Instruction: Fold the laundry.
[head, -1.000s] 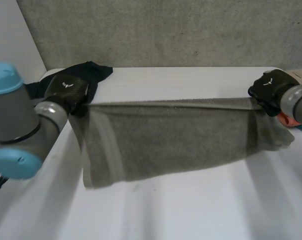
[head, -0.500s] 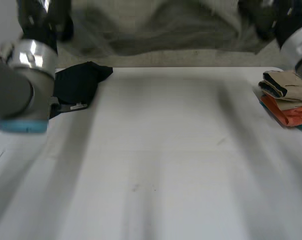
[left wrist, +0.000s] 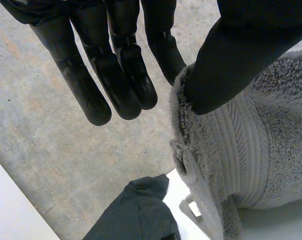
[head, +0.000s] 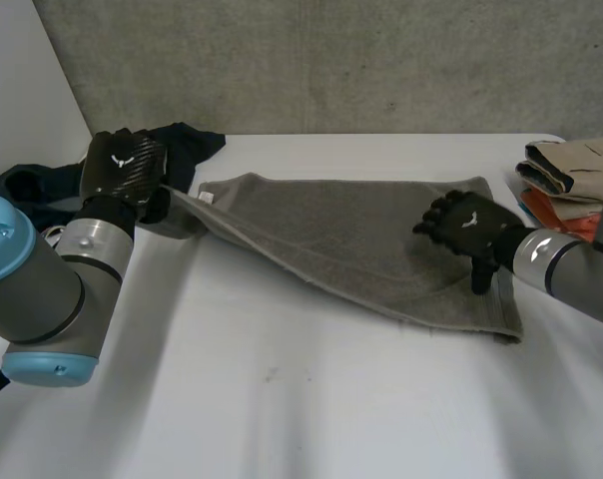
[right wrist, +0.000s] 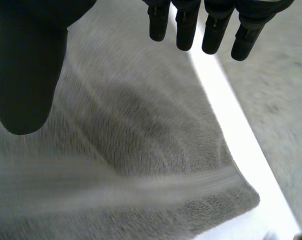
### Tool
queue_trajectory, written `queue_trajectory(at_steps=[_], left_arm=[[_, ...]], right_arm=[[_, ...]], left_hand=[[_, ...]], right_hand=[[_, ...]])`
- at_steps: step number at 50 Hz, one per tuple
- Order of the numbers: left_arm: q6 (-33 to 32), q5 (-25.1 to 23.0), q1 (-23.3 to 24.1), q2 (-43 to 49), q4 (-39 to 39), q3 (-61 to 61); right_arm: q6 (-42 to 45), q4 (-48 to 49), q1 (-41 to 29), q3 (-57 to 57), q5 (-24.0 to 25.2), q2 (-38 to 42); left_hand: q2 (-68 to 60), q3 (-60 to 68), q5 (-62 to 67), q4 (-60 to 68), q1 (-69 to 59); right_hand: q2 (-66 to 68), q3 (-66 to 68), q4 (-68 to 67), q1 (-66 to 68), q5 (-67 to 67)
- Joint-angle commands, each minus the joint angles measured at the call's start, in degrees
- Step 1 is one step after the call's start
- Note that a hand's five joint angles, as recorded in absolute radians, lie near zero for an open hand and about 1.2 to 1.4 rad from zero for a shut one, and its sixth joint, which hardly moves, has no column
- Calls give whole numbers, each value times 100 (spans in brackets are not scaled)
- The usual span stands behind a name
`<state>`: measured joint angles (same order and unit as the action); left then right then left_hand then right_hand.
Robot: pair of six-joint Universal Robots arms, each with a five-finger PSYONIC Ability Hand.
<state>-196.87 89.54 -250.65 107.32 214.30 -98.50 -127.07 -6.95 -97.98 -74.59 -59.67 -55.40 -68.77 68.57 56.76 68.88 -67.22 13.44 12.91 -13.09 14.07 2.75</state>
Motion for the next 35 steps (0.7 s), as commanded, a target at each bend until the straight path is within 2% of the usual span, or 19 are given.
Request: queue_trajectory(at_steps=[1,3,6,8,11,15,28,35], left_arm=[[272,2,-2,-98,-12,-99],[324,2,-2,-141,-12,-143],[333,2,-2,-194,-12,-161],[342,2,-10,-264,-12,-170],[342,2,-10,-282,-12,-178],[342,2,-10,-274,-12,-170],[342,10,-10,-265,-12,-170],[342,19,-10,-274,-12,-170]], right_arm=[[-2637,423,270,-723,-211,-919],[-3173,326,507,-951,-396,-1078],[-3394,143,605,-1424,-580,-1332],[-3255,159,640,-1786,-572,-1491],[-2528,474,684,-2409,-651,-1553],[-1973,861,789,-2840,-669,-1527],[-1830,1714,790,-2675,-660,-885],[-1848,1741,754,-2429,-669,-534]], left_hand=[[-1123,1143,1324,1112,-1278],[-1123,1143,1324,1112,-1278],[-1123,1143,1324,1112,-1278],[-1123,1143,1324,1112,-1278],[-1123,1143,1324,1112,-1278],[-1123,1143,1324,1112,-1278],[-1123,1143,1324,1112,-1278],[-1123,1143,1324,1112,-1278]], right_hand=[[-151,-98,116,-214,-82],[-100,-47,65,-163,-31],[-33,20,-1,-97,36],[168,221,-203,105,237],[537,590,-572,474,606],[1042,1095,-1077,979,1111],[3128,3181,-3163,3065,3197],[3281,3334,-3316,3218,3350]])
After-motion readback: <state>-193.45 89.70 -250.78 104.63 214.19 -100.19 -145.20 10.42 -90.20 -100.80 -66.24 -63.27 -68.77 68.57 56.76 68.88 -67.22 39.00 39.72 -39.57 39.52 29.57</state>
